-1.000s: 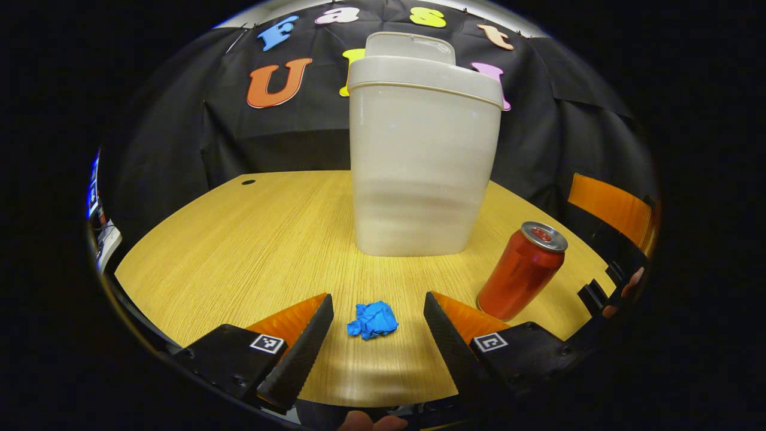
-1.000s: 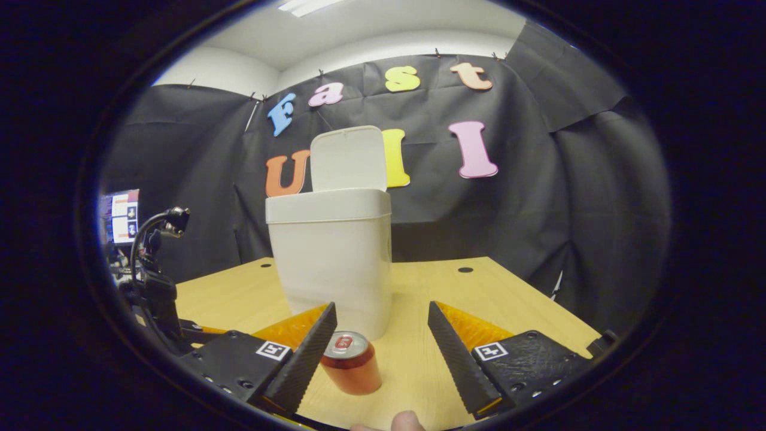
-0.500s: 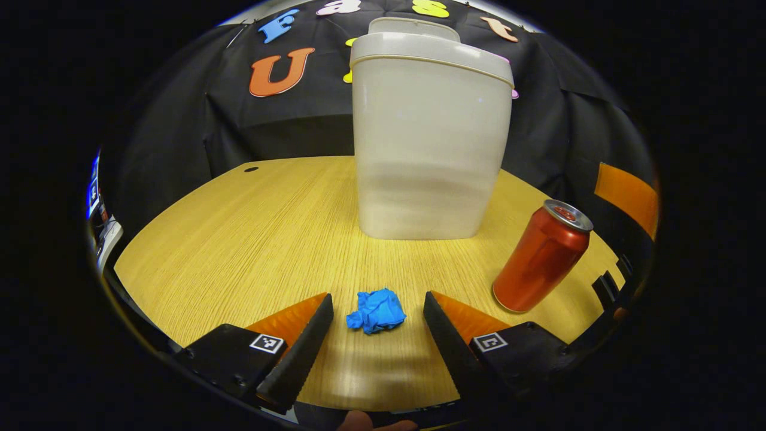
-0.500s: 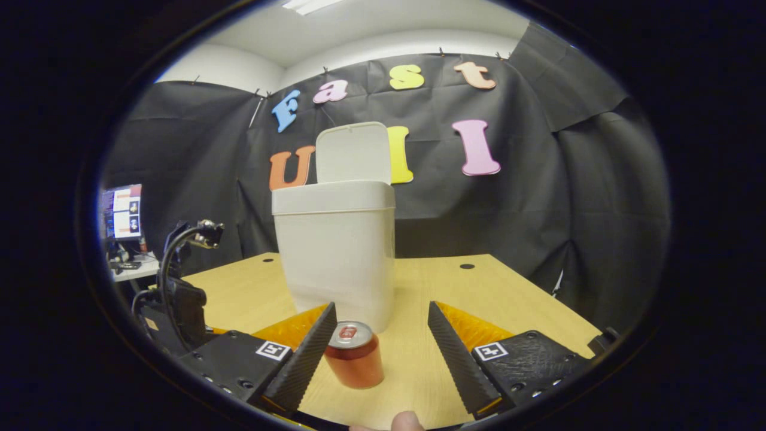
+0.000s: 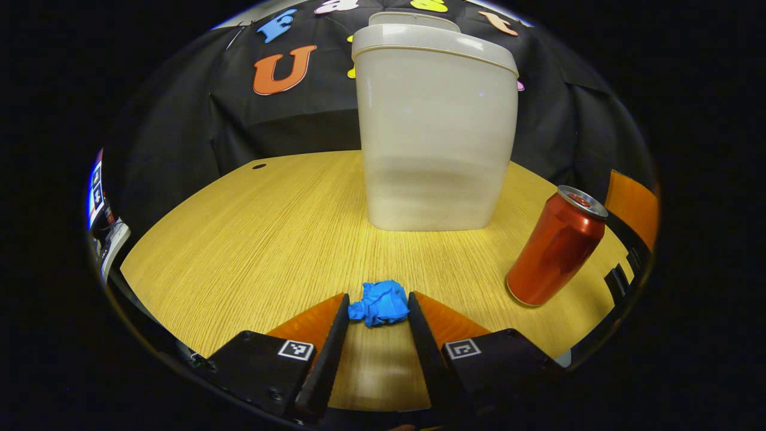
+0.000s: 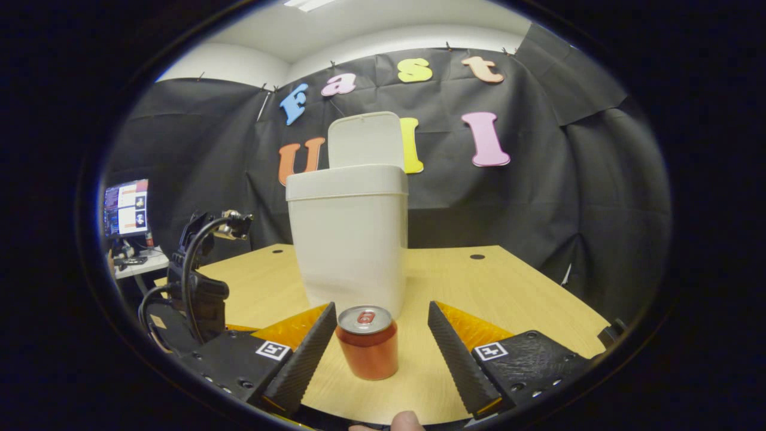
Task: Press the lid of the desktop garbage bin to open it, pick up the crumpled paper on the desktop and throw it into the bin, then pick up the pop can on the desktop and drop it into the bin, and finally close the garbage bin lid.
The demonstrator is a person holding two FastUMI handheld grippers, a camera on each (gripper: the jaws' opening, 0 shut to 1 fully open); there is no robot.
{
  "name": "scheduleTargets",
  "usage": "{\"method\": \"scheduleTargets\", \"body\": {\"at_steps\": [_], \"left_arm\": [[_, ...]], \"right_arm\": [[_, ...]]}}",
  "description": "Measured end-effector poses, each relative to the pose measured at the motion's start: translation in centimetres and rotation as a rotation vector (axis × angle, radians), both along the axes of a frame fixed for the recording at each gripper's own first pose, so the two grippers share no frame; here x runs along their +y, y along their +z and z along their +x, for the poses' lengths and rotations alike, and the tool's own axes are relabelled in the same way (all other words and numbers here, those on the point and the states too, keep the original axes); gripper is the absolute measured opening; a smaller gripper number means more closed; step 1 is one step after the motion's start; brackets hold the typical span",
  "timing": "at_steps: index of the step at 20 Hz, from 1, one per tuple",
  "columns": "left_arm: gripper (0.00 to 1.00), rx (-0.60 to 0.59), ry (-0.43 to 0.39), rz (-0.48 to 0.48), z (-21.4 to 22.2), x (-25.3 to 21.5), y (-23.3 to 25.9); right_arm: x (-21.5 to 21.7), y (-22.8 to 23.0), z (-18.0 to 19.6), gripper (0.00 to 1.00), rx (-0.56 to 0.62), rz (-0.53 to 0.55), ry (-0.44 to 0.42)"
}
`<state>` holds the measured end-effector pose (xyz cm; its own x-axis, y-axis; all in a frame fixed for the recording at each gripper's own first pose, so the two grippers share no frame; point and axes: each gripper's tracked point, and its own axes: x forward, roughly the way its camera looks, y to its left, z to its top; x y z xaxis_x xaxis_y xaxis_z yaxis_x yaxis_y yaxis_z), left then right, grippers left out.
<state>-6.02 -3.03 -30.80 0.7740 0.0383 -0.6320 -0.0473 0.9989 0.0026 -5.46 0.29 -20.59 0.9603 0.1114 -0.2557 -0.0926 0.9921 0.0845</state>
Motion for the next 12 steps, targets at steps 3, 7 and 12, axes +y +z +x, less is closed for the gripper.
{"method": "scheduleTargets", "body": {"at_steps": [3,7,12], "left_arm": [[0.42,-0.011,0.006,0.002,-0.1,0.3,0.0],[0.32,-0.015,0.000,-0.032,-0.1,-0.1,0.1],[0.29,-0.101,0.002,-0.042,0.7,0.5,3.2]], "right_arm": [[-0.1,-0.3,-0.1,0.97,0.004,0.009,-0.009],[-0.1,-0.7,-0.3,0.95,0.012,0.011,-0.021],[0.6,-1.4,-0.4,0.95,0.031,0.014,-0.012]]}}
